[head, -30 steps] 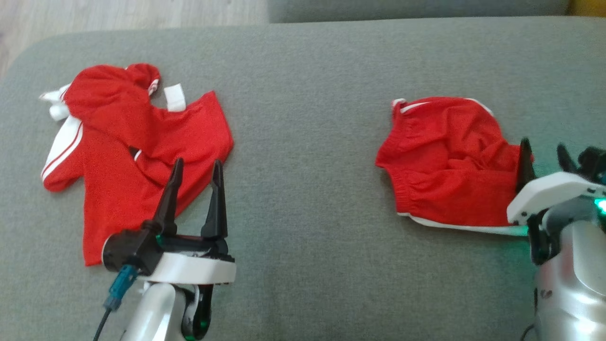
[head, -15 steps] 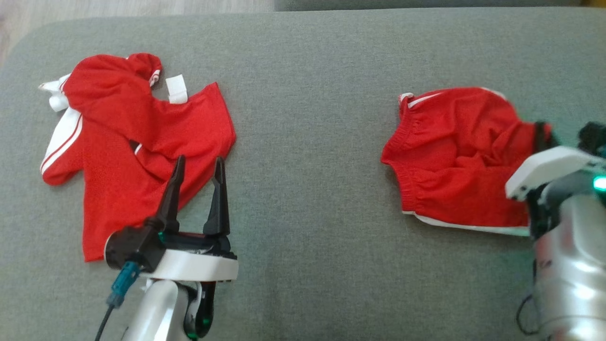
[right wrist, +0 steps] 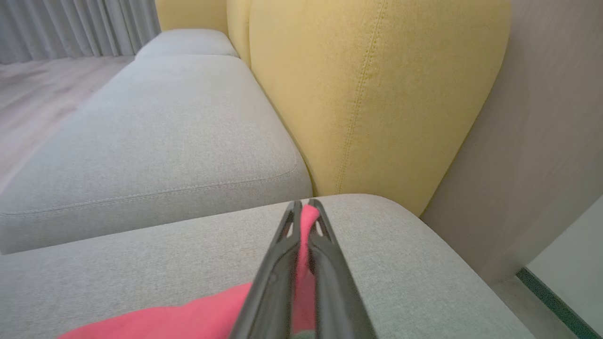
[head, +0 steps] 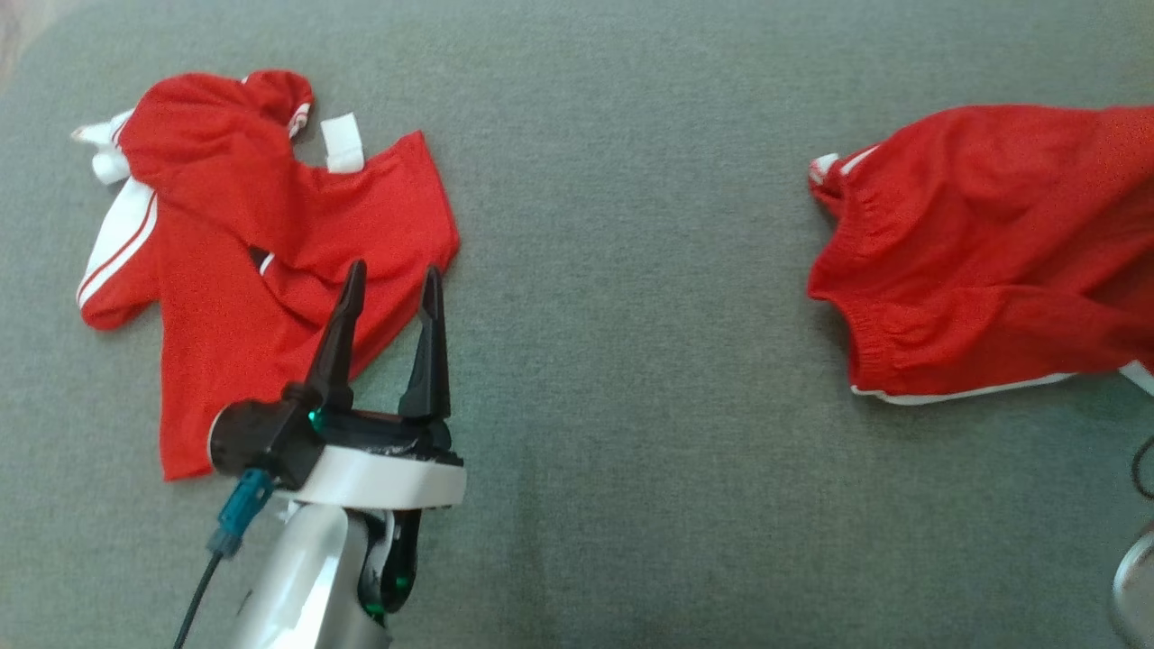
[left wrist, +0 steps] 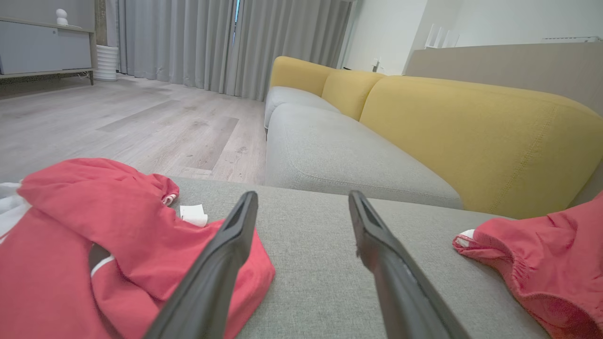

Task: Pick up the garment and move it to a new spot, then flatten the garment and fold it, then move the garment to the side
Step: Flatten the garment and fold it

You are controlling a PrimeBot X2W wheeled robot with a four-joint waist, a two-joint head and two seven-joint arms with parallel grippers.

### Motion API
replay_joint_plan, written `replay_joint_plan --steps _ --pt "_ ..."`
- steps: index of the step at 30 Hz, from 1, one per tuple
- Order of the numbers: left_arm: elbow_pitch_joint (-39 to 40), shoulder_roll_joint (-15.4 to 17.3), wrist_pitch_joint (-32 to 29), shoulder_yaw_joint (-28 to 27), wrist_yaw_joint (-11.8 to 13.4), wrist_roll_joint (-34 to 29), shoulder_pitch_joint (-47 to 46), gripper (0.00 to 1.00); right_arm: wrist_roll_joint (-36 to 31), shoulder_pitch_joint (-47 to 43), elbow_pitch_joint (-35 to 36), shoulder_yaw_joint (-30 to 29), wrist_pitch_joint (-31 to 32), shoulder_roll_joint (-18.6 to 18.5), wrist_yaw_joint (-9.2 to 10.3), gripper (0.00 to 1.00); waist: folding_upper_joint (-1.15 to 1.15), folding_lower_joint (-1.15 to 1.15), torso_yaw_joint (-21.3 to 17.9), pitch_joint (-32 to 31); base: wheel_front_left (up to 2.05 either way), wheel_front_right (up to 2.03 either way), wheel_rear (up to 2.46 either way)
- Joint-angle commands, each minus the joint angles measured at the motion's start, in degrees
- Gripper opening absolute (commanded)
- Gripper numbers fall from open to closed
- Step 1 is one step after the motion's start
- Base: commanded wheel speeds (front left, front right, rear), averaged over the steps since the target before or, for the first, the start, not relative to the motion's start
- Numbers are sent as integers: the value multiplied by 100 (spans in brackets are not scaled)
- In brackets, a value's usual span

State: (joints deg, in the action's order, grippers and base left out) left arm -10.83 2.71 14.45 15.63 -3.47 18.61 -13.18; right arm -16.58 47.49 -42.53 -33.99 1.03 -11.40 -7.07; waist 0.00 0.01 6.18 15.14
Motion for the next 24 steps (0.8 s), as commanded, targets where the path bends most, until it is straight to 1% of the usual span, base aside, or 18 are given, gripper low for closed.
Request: replay_joint_plan --steps 1,2,5,8,11,13,16,18,20,24 --pt "180 17 55 -116 39 29 -197 100 -232 311 73 5 -62 -118 -42 25 0 -1 69 83 0 0 0" --pt "178 17 55 -109 39 33 -214 100 -353 384 9 -68 -113 -139 -42 100 0 -1 83 103 0 0 0" --pt "173 17 55 -104 45 40 -238 100 -756 538 -144 -120 -415 -187 -42 100 0 -1 90 126 0 0 0" --pt "166 17 55 -154 71 31 -223 100 -906 631 -324 -195 -727 -67 -42 100 0 -1 7 78 0 0 0" --pt "168 17 55 -204 70 22 -207 100 -917 576 -444 -96 -1136 122 -42 100 0 -1 -113 -40 0 0 0" --pt "193 17 55 -243 69 28 -182 100 -801 488 -479 107 -1380 279 -42 100 0 -1 -216 -142 0 0 0" --pt "243 17 55 -290 64 45 -130 100 -394 269 -369 634 -1564 510 -42 100 0 -1 -385 -291 0 0 0" --pt "263 17 55 -308 48 31 -91 100 13 -4 -105 1065 -1593 634 -42 100 0 -1 -497 -404 0 0 0" --pt "290 17 55 -331 38 34 -46 100 482 -434 404 1559 -1598 722 -42 100 0 -1 -605 -512 0 0 0" --pt "323 17 55 -342 21 32 61 100 1368 -1583 1409 2326 -1600 813 -42 100 0 -1 -796 -742 0 0 0"
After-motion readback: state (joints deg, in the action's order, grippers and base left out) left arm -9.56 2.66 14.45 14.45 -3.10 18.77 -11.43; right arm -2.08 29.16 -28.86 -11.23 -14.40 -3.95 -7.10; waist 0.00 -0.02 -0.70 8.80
